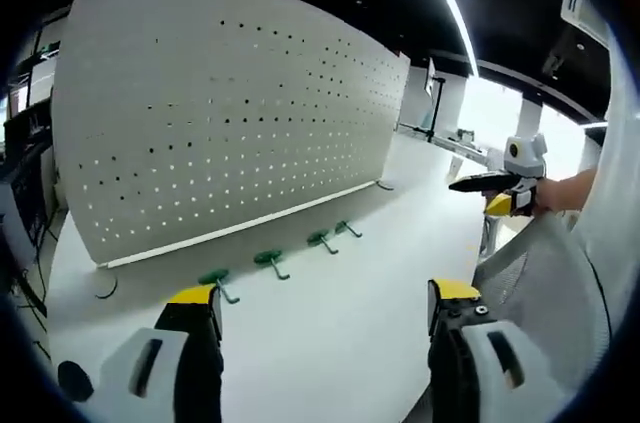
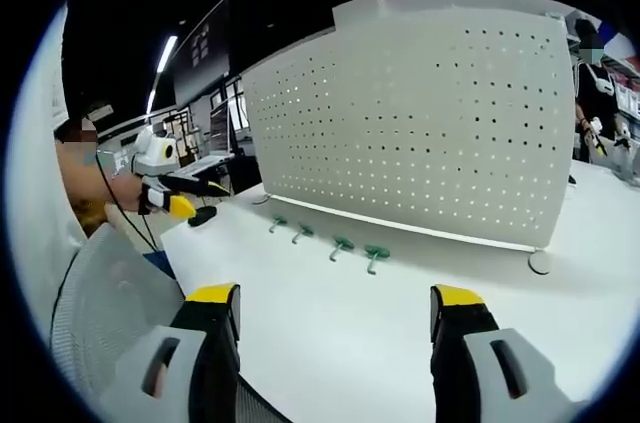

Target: Insert the hook assembly into the mounting plate slot until the hook locks in place.

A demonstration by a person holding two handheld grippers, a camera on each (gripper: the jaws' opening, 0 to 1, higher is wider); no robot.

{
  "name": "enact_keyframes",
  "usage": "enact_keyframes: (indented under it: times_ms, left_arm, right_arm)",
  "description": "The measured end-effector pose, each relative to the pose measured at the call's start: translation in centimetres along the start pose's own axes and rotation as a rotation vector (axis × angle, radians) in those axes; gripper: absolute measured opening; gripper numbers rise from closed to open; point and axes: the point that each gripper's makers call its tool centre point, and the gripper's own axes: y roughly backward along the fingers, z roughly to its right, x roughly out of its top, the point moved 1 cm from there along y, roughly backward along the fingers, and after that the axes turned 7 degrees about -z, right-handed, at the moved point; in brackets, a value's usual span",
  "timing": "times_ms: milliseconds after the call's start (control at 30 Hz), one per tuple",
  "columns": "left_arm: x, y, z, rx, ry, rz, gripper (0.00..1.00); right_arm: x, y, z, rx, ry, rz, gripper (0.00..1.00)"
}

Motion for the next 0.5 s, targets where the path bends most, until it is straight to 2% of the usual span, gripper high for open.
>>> enact_keyframes:
  times_ms: [67, 300, 500]
  left_arm:
    - [0.6, -0.2, -0.2, 0.004, -0.056, 0.026, 0.84]
    - [1.1, -0.8, -0.9, -0.004, -0.075, 0.021, 0.87]
    - [1.3, -1.3, -1.9, -0.002, -0.117, -0.010, 0.88]
  right_arm:
    - [0.0, -0.1, 0.1, 0.001, 0.000, -0.002, 0.75]
    - [0.2, 0.0, 0.2, -0.001, -0.006, -0.004, 0.75]
    - [0.2, 0.0, 0.3, -0.003, -0.006, -0.004, 0.75]
